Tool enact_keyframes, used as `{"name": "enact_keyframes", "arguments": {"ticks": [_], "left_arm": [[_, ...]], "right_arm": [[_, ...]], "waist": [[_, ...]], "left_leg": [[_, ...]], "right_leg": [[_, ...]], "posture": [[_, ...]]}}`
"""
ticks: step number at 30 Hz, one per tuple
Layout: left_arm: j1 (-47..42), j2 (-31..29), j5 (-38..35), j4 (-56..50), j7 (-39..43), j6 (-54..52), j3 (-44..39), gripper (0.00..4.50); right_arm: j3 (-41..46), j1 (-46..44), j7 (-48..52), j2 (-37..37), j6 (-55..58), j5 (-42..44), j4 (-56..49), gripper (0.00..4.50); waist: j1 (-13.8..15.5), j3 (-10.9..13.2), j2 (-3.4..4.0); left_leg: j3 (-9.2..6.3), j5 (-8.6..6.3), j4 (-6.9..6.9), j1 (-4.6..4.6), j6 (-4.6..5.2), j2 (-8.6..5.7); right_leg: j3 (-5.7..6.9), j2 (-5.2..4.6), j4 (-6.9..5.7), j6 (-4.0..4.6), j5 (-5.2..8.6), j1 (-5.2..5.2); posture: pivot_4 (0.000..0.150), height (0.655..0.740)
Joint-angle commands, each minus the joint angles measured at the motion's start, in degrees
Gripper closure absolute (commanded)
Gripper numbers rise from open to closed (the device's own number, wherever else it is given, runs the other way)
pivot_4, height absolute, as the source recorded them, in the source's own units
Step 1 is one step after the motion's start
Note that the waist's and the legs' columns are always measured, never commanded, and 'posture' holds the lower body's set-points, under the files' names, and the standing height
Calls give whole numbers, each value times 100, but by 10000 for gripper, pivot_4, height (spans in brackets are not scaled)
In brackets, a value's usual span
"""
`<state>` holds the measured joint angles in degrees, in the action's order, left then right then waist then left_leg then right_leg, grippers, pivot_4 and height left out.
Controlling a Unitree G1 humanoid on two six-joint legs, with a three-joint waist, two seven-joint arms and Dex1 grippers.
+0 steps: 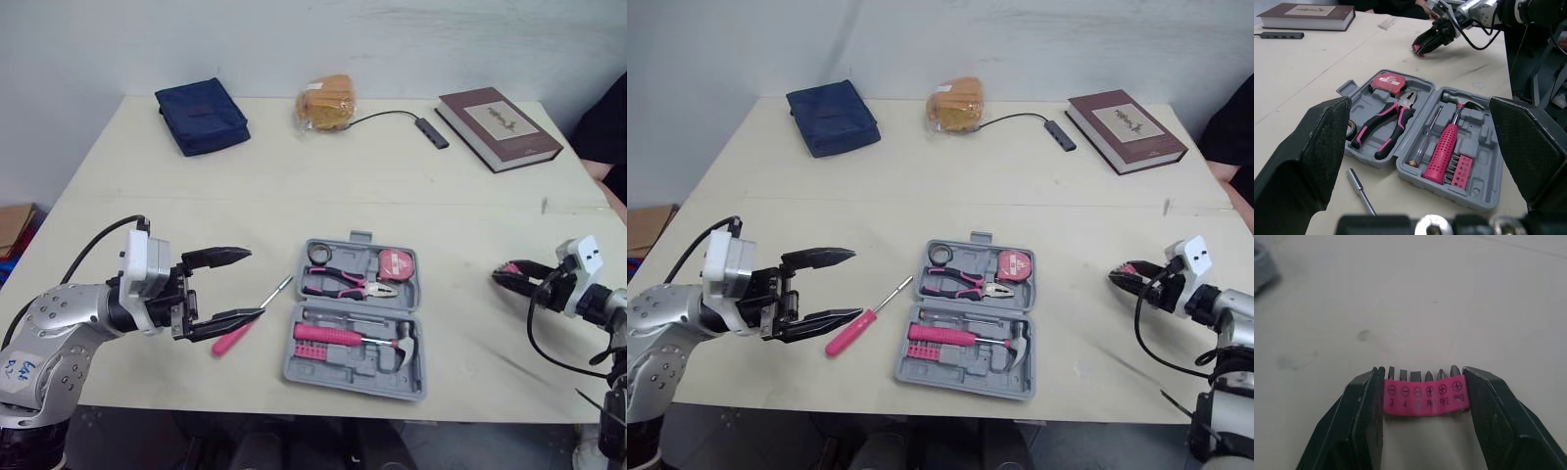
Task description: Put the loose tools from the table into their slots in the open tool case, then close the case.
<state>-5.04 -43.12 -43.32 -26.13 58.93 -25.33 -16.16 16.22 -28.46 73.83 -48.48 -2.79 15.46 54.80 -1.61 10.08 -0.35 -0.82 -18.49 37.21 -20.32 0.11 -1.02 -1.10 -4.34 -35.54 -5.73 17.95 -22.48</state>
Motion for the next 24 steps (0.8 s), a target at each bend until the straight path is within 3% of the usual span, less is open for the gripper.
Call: {"name": "enact_keyframes", "arguments": {"ticks": [1, 8, 11, 16, 24], "left_arm": [[-47, 14, 13, 22, 44, 136, 1, 0], [2, 45, 25, -9, 32, 190, 51, 0], [95, 96, 25, -38, 22, 223, 74, 0], [56, 179, 94, -27, 27, 289, 181, 0], [97, 178, 105, -52, 28, 325, 184, 0]], "right_arm": [[251, 581, 180, -17, 581, 555, -1396, 23100], [651, 2597, -171, 151, 1563, 1301, -4274, 23100], [769, 3347, -811, 527, 1533, 1267, -5322, 23100], [974, 3819, -2121, 1246, 1700, 1208, -6116, 23100], [931, 4231, -3657, 1717, 2450, 1099, -7004, 23100]], "waist": [[3, 2, 5], [22, 4, 8], [13, 4, 9], [9, 6, 9], [18, 6, 11]], "left_leg": [[-1, -1, 0, 0, 2, 0], [-13, -4, -5, -6, 1, 1], [-15, -5, -8, -5, 5, -1], [-15, -5, -11, -2, 2, 0], [-16, -6, -14, -6, 4, -1]], "right_leg": [[0, -1, -1, 0, 0, 0], [8, -2, 0, 1, 1, -5], [7, -5, 2, 1, 1, -3], [4, -3, 0, 2, 1, -5], [3, -9, 3, 4, 2, -8]], "posture": [[1500, 7400], [1500, 7400], [1500, 7400], [1500, 7400], [1500, 7400]]}}
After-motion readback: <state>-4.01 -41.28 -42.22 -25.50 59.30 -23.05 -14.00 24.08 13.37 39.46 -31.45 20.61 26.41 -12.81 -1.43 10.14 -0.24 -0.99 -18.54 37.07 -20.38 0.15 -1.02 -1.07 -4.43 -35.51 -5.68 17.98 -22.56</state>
